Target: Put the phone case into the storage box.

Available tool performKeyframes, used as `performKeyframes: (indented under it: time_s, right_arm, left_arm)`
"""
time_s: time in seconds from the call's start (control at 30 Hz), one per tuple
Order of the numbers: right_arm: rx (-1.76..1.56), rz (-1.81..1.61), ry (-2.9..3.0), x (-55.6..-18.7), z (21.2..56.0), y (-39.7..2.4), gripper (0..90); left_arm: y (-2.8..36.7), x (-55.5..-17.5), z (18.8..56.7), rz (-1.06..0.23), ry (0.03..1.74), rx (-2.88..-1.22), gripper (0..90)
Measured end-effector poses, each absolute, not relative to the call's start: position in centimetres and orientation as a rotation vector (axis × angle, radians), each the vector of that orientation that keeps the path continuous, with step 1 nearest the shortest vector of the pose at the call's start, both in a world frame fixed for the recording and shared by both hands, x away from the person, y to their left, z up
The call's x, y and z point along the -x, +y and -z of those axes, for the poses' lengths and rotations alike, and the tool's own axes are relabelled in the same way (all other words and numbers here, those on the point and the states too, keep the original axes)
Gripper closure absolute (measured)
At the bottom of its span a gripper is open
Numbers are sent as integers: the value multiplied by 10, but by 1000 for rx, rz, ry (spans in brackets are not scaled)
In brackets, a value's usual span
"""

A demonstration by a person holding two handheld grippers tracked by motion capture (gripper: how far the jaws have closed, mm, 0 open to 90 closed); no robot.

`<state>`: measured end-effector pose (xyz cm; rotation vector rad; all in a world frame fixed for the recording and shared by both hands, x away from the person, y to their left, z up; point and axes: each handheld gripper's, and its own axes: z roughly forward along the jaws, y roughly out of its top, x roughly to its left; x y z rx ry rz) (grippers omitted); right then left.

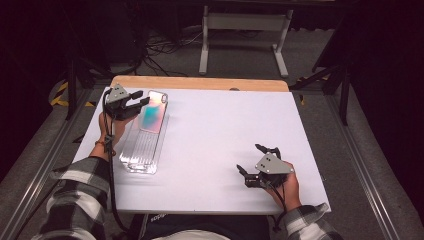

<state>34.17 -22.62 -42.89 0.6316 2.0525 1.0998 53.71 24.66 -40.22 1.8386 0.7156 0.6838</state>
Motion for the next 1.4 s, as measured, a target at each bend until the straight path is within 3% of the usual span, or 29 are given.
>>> performKeyframes:
  time_s: [0.37, 0.73, 1.17, 1.4]
  right_arm:
    - [-637, -1115, 2045, -343, 428, -227, 128]
    - [-636, -1135, 2047, -345, 425, -224, 128]
    - [-635, -1141, 2044, -345, 424, -225, 128]
    - [-624, -1132, 2052, -346, 424, -224, 128]
  left_arm:
    - [247, -527, 401, -682, 683, -1834, 554]
    - [243, -518, 398, -662, 662, -1841, 412]
    - [240, -508, 395, -631, 635, -1820, 312]
    - [239, -504, 393, -620, 613, -1799, 192]
